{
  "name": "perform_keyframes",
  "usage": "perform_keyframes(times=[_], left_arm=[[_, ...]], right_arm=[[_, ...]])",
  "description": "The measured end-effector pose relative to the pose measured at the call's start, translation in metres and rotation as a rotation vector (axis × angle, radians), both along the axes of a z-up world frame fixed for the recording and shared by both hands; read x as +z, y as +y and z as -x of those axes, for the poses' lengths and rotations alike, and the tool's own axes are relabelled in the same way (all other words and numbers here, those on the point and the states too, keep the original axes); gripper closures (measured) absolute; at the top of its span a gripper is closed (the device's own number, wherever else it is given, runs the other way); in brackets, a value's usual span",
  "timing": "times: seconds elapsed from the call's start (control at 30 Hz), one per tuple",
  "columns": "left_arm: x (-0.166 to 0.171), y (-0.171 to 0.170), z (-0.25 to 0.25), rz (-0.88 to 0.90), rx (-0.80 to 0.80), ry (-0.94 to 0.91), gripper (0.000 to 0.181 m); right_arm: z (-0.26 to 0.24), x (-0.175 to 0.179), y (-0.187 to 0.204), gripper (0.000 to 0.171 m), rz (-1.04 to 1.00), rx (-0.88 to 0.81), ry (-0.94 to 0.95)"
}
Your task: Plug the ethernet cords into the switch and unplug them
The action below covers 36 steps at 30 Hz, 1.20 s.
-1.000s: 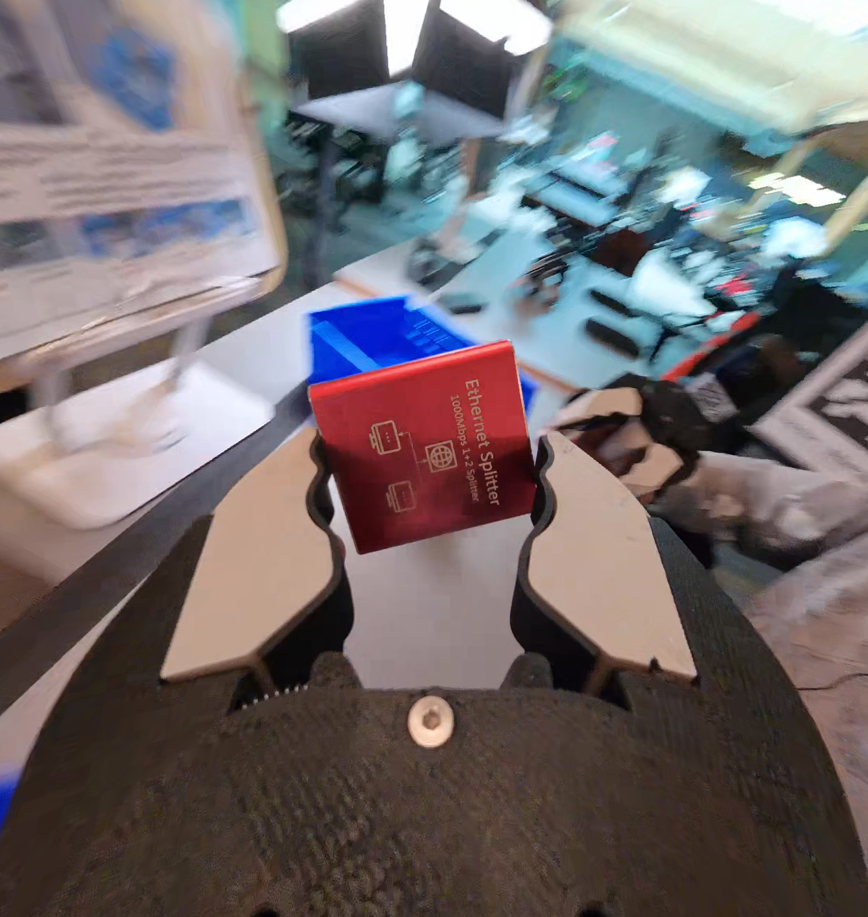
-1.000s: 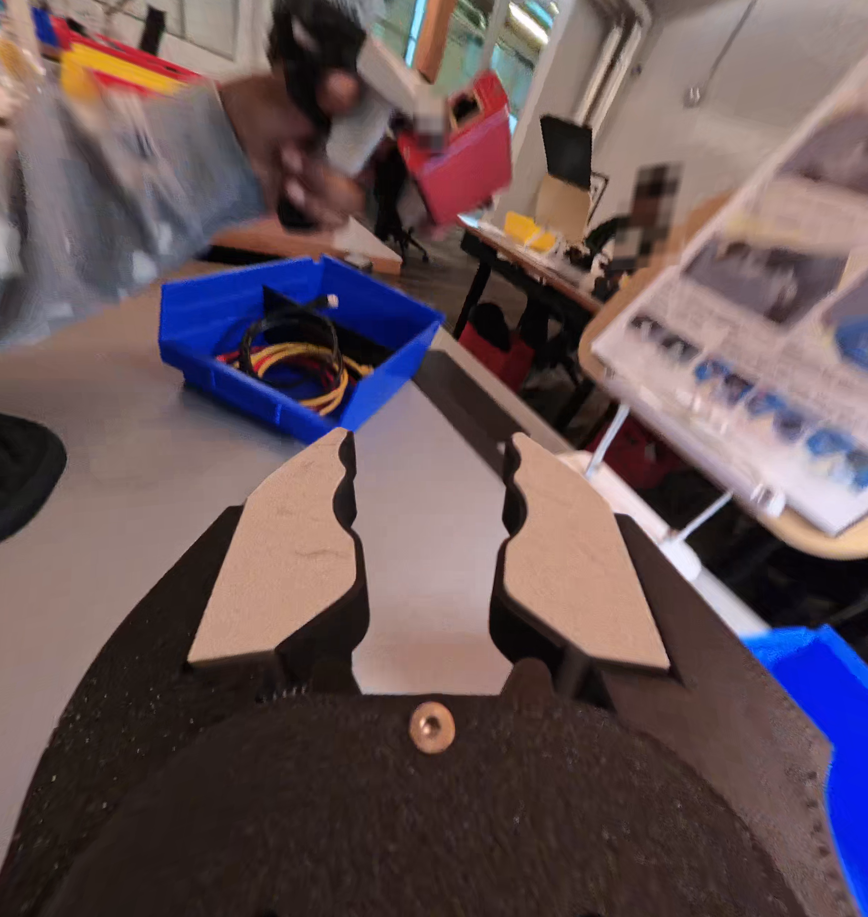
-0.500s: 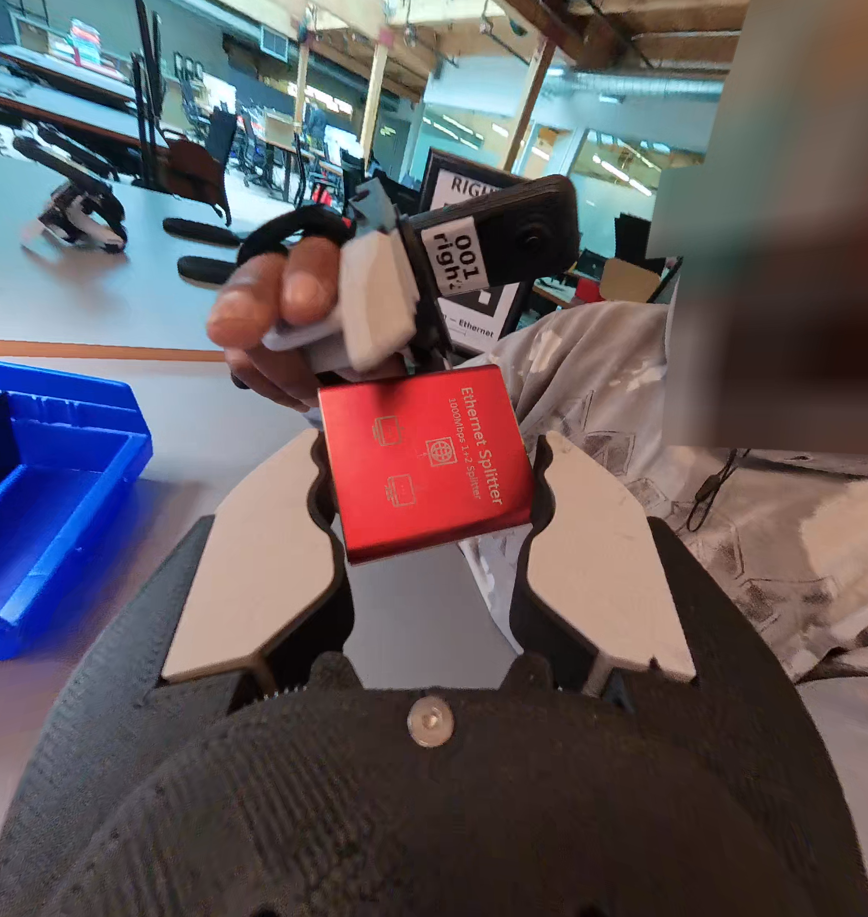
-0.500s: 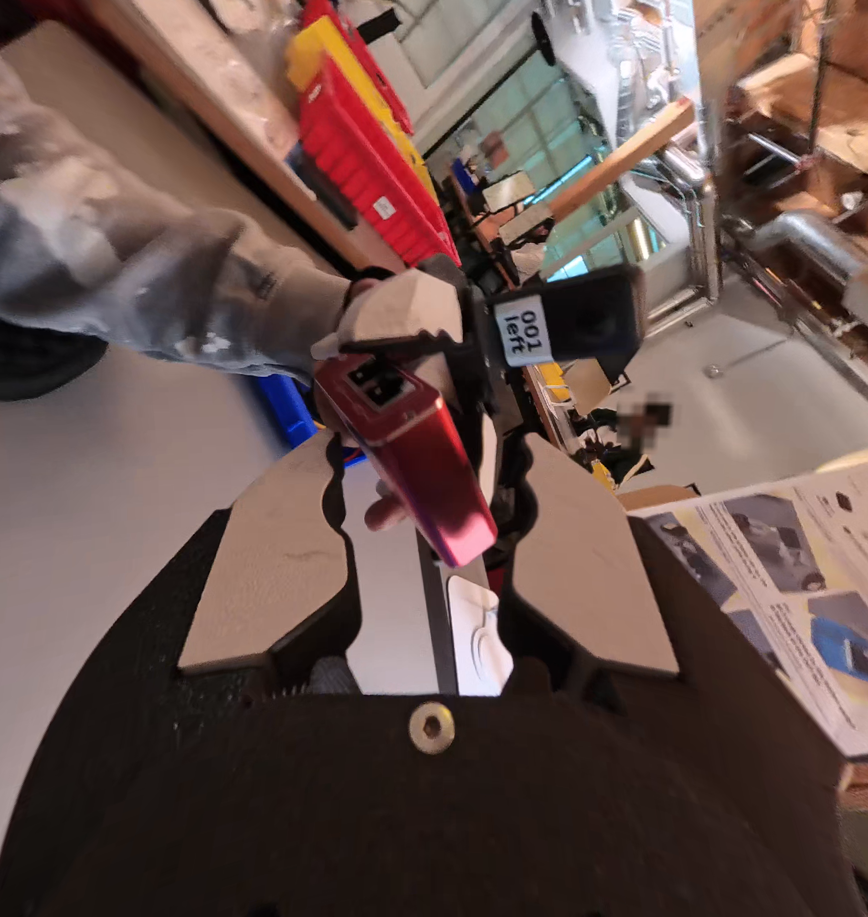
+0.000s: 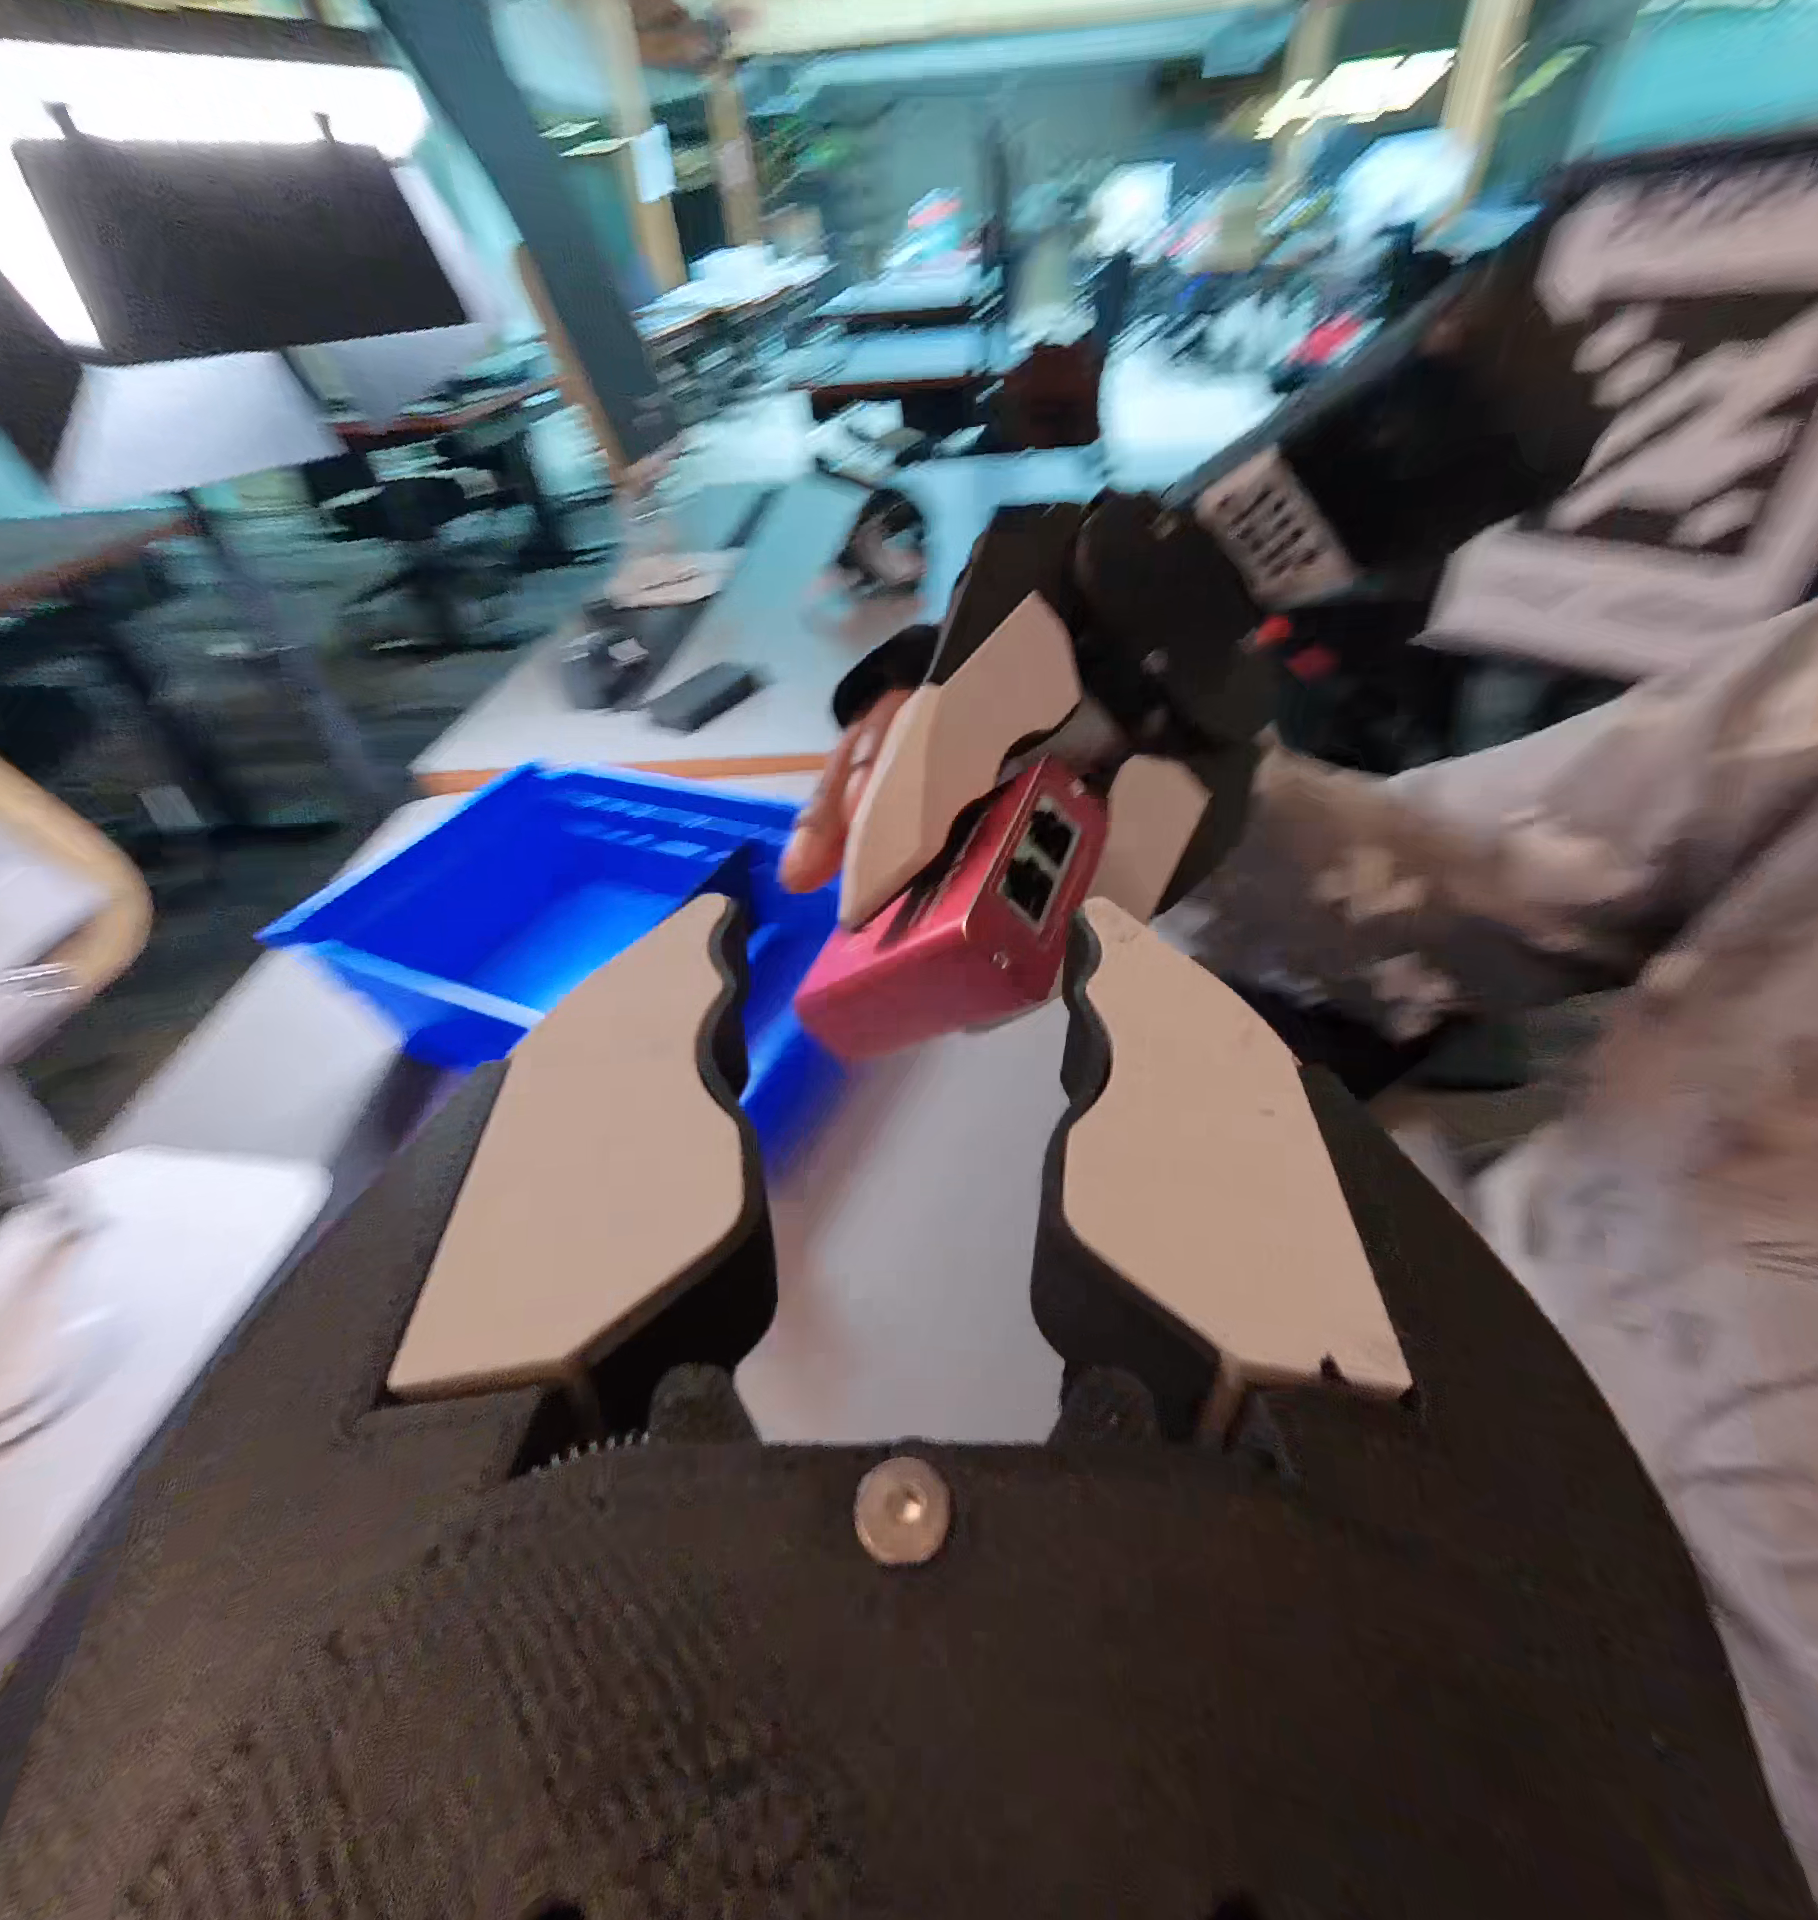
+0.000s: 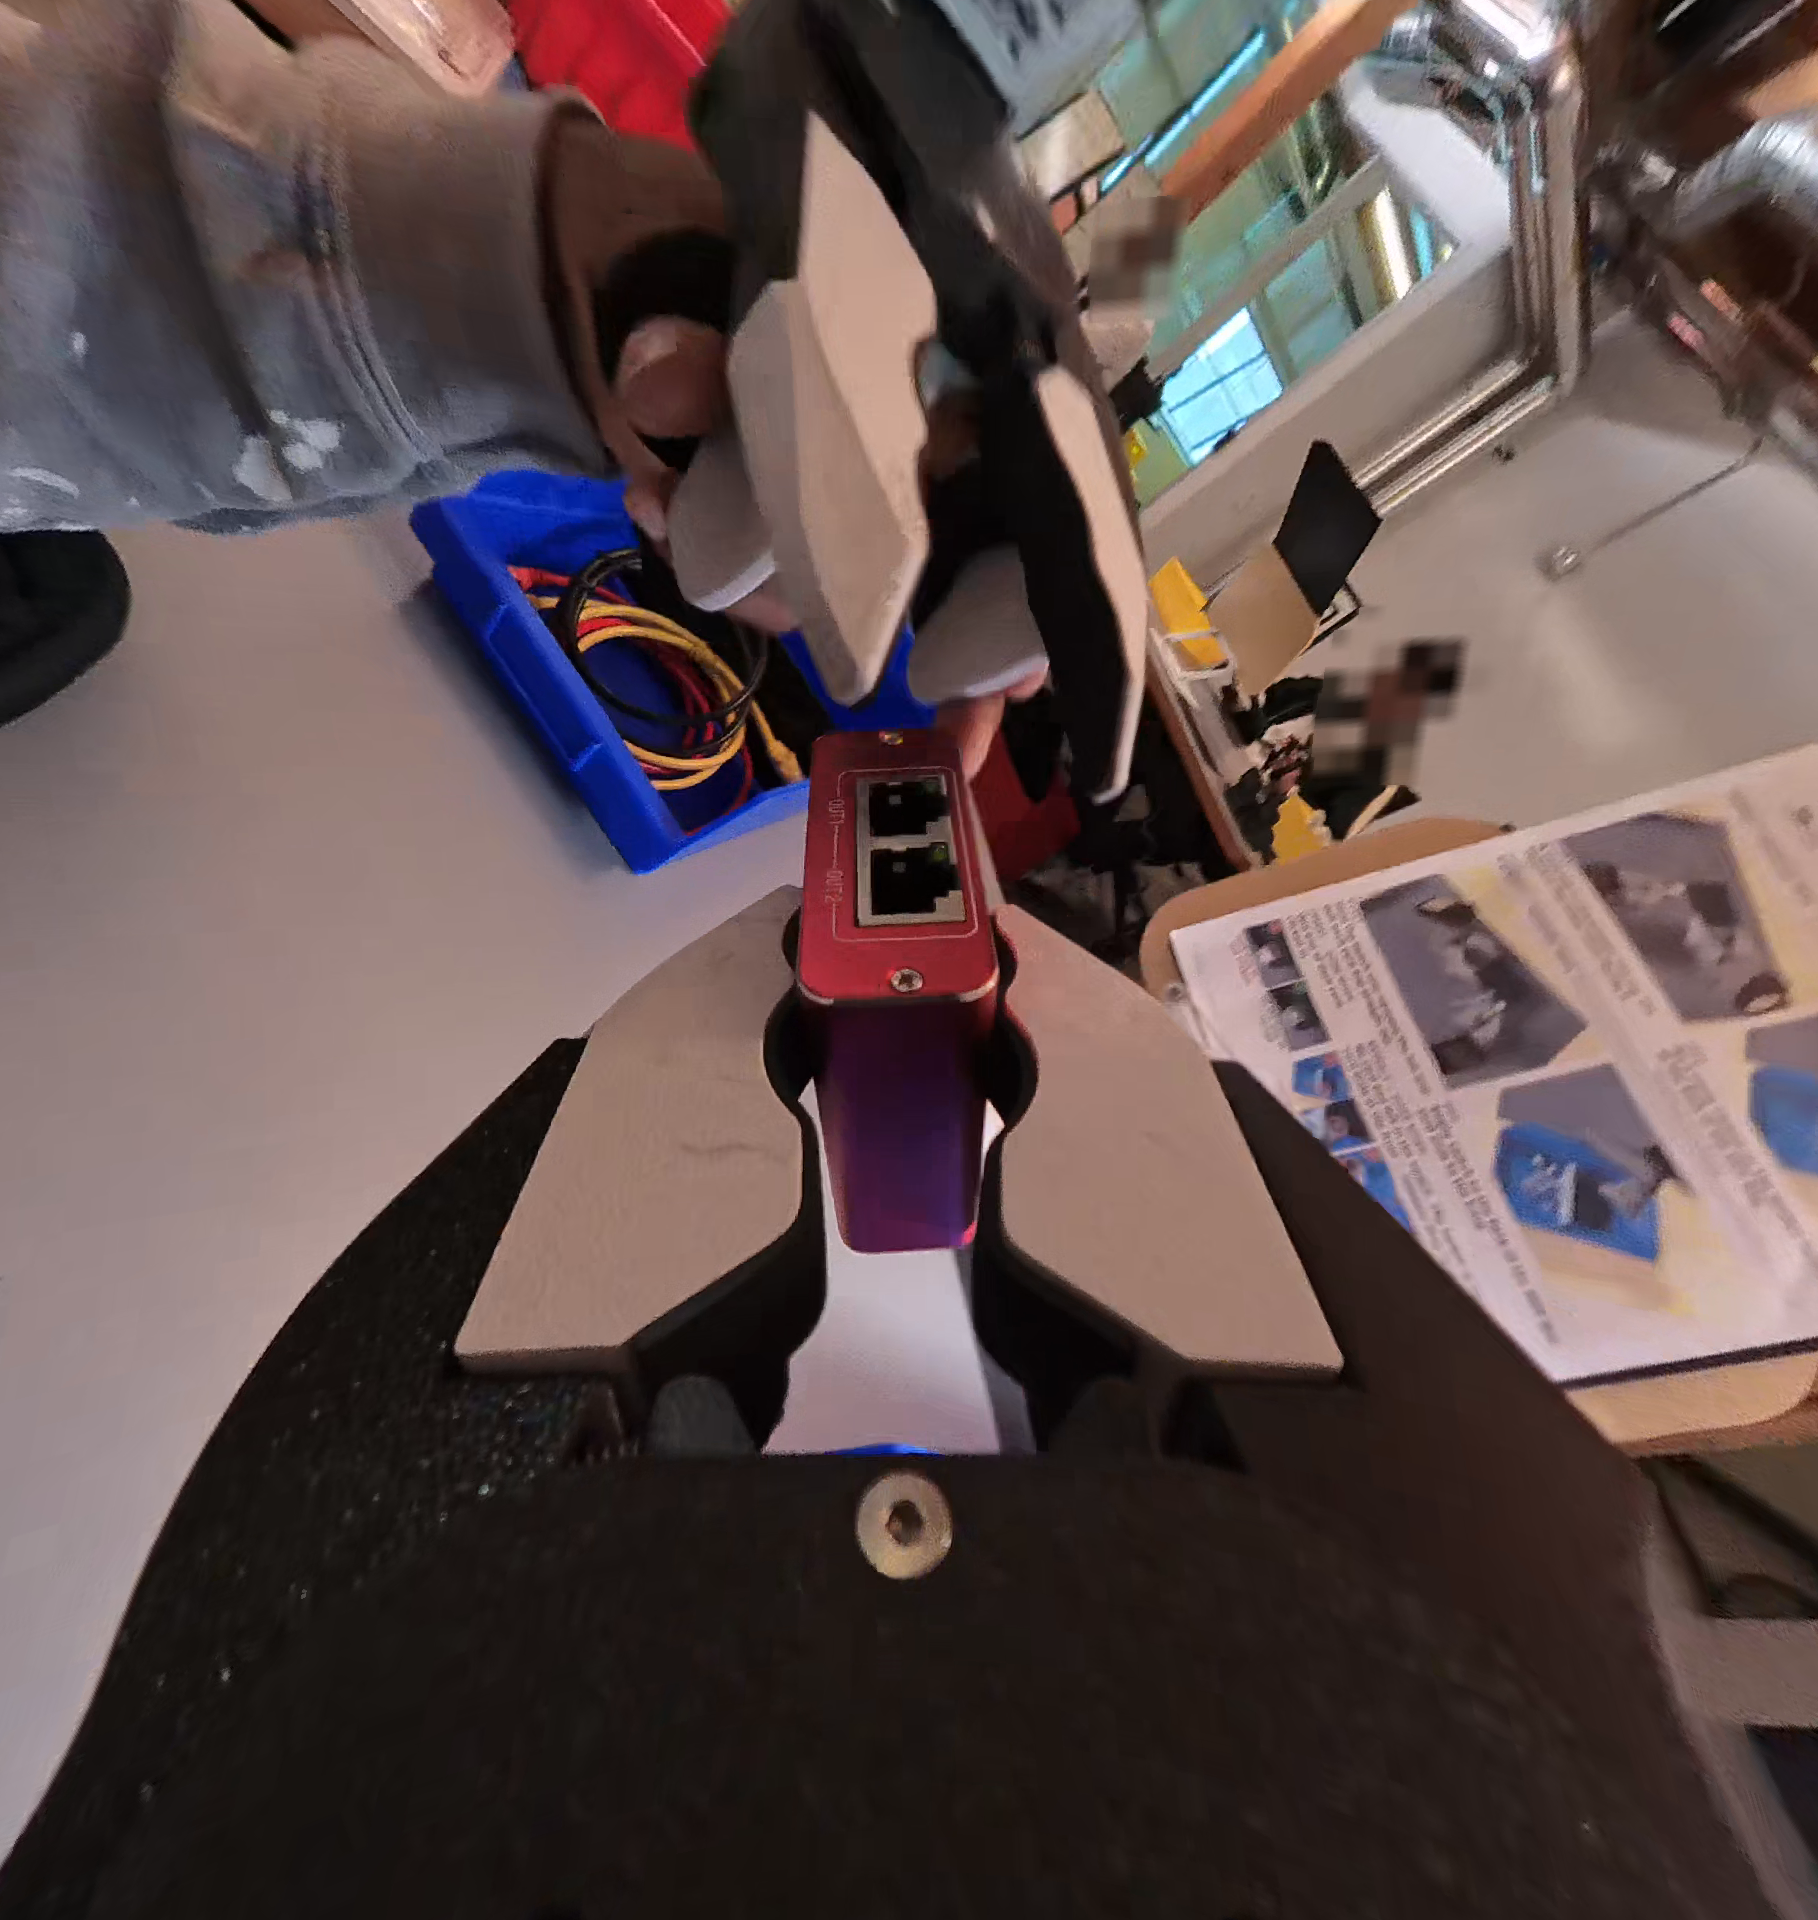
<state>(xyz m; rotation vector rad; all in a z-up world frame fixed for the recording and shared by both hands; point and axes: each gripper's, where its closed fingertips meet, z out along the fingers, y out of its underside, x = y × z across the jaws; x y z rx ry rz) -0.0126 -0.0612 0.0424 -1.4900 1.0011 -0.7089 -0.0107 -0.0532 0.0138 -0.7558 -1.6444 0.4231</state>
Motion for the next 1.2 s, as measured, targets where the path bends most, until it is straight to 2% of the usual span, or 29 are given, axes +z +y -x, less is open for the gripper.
perform_keyframes(times=[0.03,0.2,0.3,0.4,0.5,0.7,0.87,0.93,1.03,1.1,1.2], left_arm=[[-0.004,0.001,0.000,-0.038,0.046,0.069,0.124],[-0.033,0.001,-0.017,-0.070,0.075,0.309,0.137],[-0.042,0.000,-0.024,-0.069,0.045,0.350,0.148],[-0.036,-0.004,-0.028,-0.059,-0.001,0.292,0.150],[-0.017,-0.012,-0.032,-0.083,-0.059,0.168,0.152],[0.036,-0.026,-0.027,-0.110,-0.173,-0.245,0.154],[0.060,-0.024,-0.017,-0.144,-0.182,-0.491,0.155],[0.060,-0.024,-0.017,-0.163,-0.189,-0.507,0.154],[0.058,-0.023,-0.018,-0.150,-0.195,-0.499,0.154],[0.053,-0.020,-0.018,-0.114,-0.174,-0.447,0.154],[0.037,-0.017,-0.019,-0.089,-0.137,-0.292,0.152]], right_arm=[[0.000,-0.002,0.003,0.143,0.026,0.001,-0.004],[0.000,-0.014,0.000,0.142,0.109,0.026,-0.074],[-0.004,-0.022,0.002,0.142,0.099,0.018,-0.129],[-0.008,-0.015,-0.005,0.142,0.141,0.070,-0.102],[-0.011,0.004,-0.016,0.141,0.216,0.166,0.003],[-0.020,0.048,-0.030,0.135,0.411,0.328,0.248],[-0.013,0.062,-0.029,0.133,0.559,0.370,0.380],[-0.013,0.068,-0.028,0.143,0.567,0.377,0.444],[-0.016,0.069,-0.028,0.143,0.580,0.374,0.431],[-0.018,0.067,-0.024,0.143,0.571,0.337,0.380],[-0.020,0.049,-0.022,0.143,0.548,0.258,0.189]])
